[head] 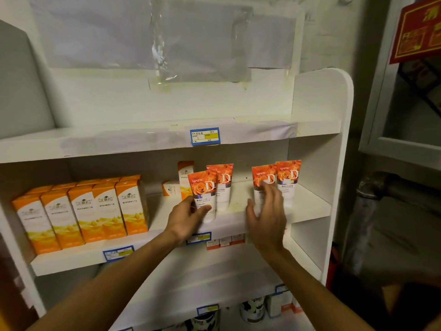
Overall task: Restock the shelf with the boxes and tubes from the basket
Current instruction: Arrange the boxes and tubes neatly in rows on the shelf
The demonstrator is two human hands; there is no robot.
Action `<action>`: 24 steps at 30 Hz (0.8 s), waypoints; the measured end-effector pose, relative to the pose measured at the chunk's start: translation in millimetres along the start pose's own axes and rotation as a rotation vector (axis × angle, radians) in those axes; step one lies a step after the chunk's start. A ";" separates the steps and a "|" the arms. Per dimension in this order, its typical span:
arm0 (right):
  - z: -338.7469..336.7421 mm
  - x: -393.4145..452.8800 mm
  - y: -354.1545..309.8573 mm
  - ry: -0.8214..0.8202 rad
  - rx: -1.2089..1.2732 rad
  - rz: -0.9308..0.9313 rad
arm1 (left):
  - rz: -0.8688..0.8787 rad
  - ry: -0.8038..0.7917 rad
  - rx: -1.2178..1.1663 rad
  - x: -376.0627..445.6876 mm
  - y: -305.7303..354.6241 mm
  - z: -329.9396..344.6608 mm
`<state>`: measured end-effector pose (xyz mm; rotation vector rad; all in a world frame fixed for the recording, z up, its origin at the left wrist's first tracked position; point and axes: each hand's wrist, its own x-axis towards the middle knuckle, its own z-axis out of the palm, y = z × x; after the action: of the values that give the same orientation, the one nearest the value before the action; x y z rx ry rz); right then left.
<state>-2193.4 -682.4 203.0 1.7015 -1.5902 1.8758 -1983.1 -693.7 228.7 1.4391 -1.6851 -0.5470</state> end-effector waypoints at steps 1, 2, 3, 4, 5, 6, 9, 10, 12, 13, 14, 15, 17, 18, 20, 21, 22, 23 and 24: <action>4.6 -6.1 -8.2 -0.040 0.039 -0.057 | 0.030 0.012 0.045 -1.7 -3.1 -1.5; 10.5 -11.2 -16.3 -0.091 0.060 -0.077 | 0.056 0.016 0.069 -3.4 -6.7 -3.0; 17.5 -15.7 -22.3 -0.134 0.065 -0.062 | 0.071 0.013 0.050 -5.4 -9.7 -3.9; 25.0 -18.1 -27.9 -0.162 0.068 -0.020 | 0.070 0.007 -0.008 -7.0 -12.8 -4.3; 32.1 -18.8 -32.5 -0.188 0.078 0.042 | 0.062 0.003 -0.076 -7.7 -15.7 -4.8; 39.2 -17.5 -35.6 -0.218 0.096 0.114 | 0.045 0.001 -0.139 -8.5 -17.2 -5.9; 56.9 -6.4 -40.4 -0.338 0.138 0.292 | -0.004 -0.029 -0.282 -6.8 -20.9 -9.8; 62.4 -3.4 -39.7 -0.373 0.130 0.319 | -0.003 -0.042 -0.309 -6.0 -21.5 -10.7; 72.3 0.2 -38.1 -0.405 0.088 0.368 | 0.004 -0.052 -0.334 -5.0 -24.0 -10.5; 76.2 1.2 -37.6 -0.398 0.073 0.396 | 0.004 -0.051 -0.338 -4.9 -24.6 -9.9; 79.7 1.7 -38.0 -0.387 0.063 0.420 | 0.005 -0.046 -0.340 -4.6 -26.0 -9.3; 82.0 2.1 -38.5 -0.382 0.054 0.432 | 0.007 -0.040 -0.341 -3.6 -27.2 -8.9; 84.7 3.1 -39.0 -0.388 0.043 0.441 | 0.001 -0.029 -0.346 -2.8 -27.7 -7.9; 84.2 3.8 -39.1 -0.390 0.048 0.443 | -0.004 -0.022 -0.349 -2.5 -26.8 -7.2; 78.5 4.8 -39.2 -0.396 0.089 0.439 | -0.015 0.012 -0.354 -4.2 -25.8 -5.0; 74.3 4.8 -38.5 -0.394 0.115 0.428 | -0.015 0.034 -0.350 -5.2 -25.2 -4.5; 69.5 4.2 -37.0 -0.390 0.134 0.415 | -0.015 0.052 -0.337 -6.0 -24.7 -5.1; 64.3 4.0 -35.8 -0.389 0.147 0.402 | -0.014 0.065 -0.326 -5.2 -24.3 -6.4; 57.8 4.3 -33.7 -0.397 0.152 0.397 | -0.018 0.073 -0.319 -4.0 -24.1 -6.7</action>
<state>-2135.0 -713.6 213.9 2.0483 -2.1174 1.9572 -1963.5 -694.7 212.7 1.2280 -1.4539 -0.7287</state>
